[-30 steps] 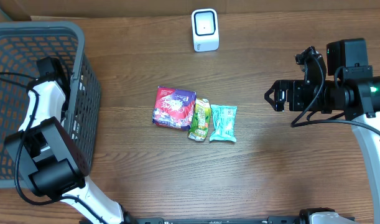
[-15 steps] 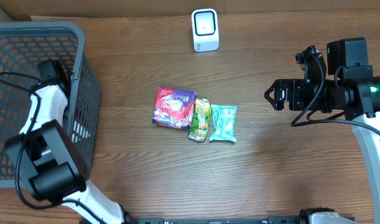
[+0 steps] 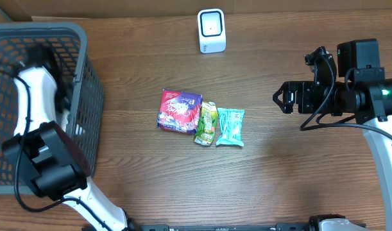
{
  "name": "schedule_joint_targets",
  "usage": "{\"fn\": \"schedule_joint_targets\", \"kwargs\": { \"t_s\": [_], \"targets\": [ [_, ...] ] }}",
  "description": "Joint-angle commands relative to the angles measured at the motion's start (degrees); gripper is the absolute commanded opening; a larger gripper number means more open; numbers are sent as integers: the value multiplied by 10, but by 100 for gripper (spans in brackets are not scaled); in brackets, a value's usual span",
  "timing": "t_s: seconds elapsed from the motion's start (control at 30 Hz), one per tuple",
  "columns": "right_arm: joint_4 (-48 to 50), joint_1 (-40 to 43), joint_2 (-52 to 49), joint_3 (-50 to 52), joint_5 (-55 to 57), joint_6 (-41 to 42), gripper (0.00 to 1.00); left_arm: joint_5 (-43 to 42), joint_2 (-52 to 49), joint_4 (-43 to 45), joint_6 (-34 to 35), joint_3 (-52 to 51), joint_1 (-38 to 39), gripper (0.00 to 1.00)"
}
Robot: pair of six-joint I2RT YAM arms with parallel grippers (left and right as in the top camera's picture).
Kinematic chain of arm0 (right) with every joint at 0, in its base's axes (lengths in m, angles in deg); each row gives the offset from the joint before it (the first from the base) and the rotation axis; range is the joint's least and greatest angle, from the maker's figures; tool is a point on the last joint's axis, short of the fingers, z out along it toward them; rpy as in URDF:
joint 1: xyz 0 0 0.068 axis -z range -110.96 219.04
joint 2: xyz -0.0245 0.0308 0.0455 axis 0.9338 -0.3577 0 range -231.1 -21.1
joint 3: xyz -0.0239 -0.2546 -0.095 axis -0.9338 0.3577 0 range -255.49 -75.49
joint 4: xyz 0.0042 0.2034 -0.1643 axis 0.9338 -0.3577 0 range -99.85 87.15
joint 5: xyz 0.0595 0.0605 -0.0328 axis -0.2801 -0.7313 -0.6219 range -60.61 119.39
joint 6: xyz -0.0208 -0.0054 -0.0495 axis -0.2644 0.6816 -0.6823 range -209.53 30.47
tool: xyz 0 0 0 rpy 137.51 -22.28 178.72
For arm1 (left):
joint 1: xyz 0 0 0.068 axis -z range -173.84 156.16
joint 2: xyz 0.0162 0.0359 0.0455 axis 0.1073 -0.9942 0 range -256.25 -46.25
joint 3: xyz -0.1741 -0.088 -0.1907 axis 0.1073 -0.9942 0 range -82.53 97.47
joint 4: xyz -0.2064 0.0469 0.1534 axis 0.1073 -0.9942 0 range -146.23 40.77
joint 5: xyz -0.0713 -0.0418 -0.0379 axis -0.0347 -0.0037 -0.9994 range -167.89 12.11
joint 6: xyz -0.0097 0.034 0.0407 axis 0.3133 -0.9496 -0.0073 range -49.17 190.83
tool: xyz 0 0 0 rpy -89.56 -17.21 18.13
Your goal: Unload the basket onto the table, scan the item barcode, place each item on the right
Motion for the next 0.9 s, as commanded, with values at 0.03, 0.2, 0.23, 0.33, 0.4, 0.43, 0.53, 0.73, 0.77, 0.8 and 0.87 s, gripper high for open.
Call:
{"fn": "schedule_joint_targets", "kwargs": {
  "t_s": [0.03, 0.2, 0.23, 0.33, 0.4, 0.43, 0.53, 0.73, 0.77, 0.8, 0.87],
  "targets": [
    [3, -3, -1, 3, 1, -4, 100, -7, 22, -82, 13, 258, 0, 4],
    [3, -3, -1, 3, 1, -4, 100, -84, 22, -186, 20, 500, 1, 4],
    [4, -3, -1, 3, 1, -4, 100, -108, 23, -203, 24, 538, 2, 4],
    [5, -3, -1, 3, 1, -4, 100, -176, 24, -257, 28, 636, 17, 4],
    [6, -3, -1, 3, 1, -4, 100, -197, 25, -303, 48, 683, 55, 4],
    [6, -3, -1, 3, 1, -4, 100, -196, 25, -318, 49, 692, 78, 4],
    [7, -3, -1, 3, 1, -4, 100, -193, 25, -318, 42, 689, 159, 4],
    [15, -1, -1, 3, 1, 8, 95, -115, 23, -318, 90, 619, 314, 4],
    [18, 2, -1, 3, 1, 16, 95, -109, 23, -315, 103, 595, 333, 4],
    [24, 6, -1, 3, 1, 25, 95, -108, 21, -311, 112, 571, 349, 4],
    [37, 21, 0, -2, 1, 43, 95, -107, 17, -300, 131, 512, 379, 4]
  ]
}}
